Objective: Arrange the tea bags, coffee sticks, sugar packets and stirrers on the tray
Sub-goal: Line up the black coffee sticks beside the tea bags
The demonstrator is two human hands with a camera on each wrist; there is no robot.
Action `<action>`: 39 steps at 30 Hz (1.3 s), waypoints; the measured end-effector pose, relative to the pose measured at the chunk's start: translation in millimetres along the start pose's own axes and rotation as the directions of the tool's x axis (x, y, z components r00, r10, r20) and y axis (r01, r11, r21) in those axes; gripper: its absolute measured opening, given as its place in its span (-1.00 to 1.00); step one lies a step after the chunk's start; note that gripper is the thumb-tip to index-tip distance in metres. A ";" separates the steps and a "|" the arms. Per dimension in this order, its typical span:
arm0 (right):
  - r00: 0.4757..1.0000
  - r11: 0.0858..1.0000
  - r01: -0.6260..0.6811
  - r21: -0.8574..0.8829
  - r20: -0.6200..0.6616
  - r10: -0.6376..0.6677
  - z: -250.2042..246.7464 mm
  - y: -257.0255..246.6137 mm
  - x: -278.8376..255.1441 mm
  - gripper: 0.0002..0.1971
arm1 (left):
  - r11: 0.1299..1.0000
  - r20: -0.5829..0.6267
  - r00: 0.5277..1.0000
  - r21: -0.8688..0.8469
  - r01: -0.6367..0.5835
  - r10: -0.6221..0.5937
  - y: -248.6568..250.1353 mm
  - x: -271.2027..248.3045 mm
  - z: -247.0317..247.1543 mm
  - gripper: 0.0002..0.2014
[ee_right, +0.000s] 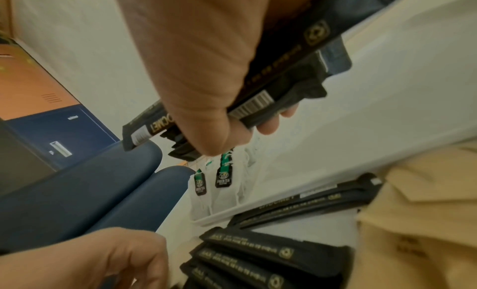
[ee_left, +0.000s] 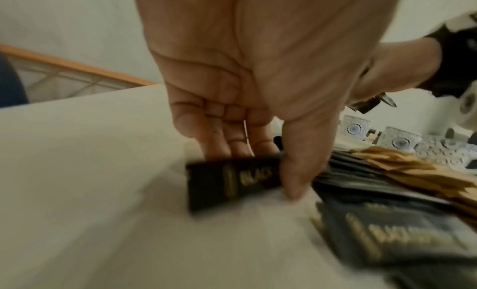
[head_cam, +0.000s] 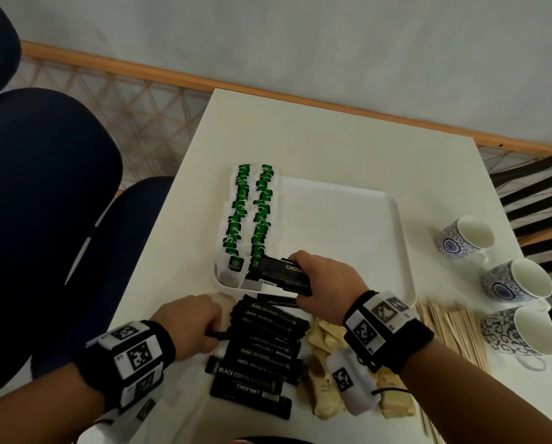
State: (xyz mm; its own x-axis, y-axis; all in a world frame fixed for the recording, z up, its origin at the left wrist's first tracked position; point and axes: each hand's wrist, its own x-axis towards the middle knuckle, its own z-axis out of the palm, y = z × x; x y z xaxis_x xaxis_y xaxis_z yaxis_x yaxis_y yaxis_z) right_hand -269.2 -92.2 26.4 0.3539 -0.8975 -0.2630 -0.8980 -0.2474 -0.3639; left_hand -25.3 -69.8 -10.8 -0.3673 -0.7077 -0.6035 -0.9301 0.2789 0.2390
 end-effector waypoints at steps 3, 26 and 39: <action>1.000 0.999 -0.014 0.048 0.006 0.014 3.9 0.2 0.9 -0.51 | 0.970 -0.025 0.999 -0.244 -0.026 0.021 -3.9 0.3 -2.4 -0.81; 0.989 0.778 -0.120 0.617 0.004 0.149 15.9 -29.2 16.8 -0.25 | -0.164 -0.105 0.950 -0.974 -0.158 -0.295 87.3 44.4 -63.1 -0.83; 0.983 0.753 -0.137 0.643 -0.003 0.182 2.2 -7.8 25.1 -0.70 | -0.155 -0.351 0.885 -0.899 -0.410 -0.306 96.4 57.4 -84.5 -0.90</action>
State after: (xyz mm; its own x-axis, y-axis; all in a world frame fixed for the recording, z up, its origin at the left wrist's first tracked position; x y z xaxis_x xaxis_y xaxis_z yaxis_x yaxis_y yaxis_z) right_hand -252.7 -112.0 20.6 0.1840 -0.9286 -0.3223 -0.5568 0.1717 -0.8127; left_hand -136.0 -138.3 41.9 -0.0402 -0.9394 -0.3406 0.2951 -0.3368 0.8941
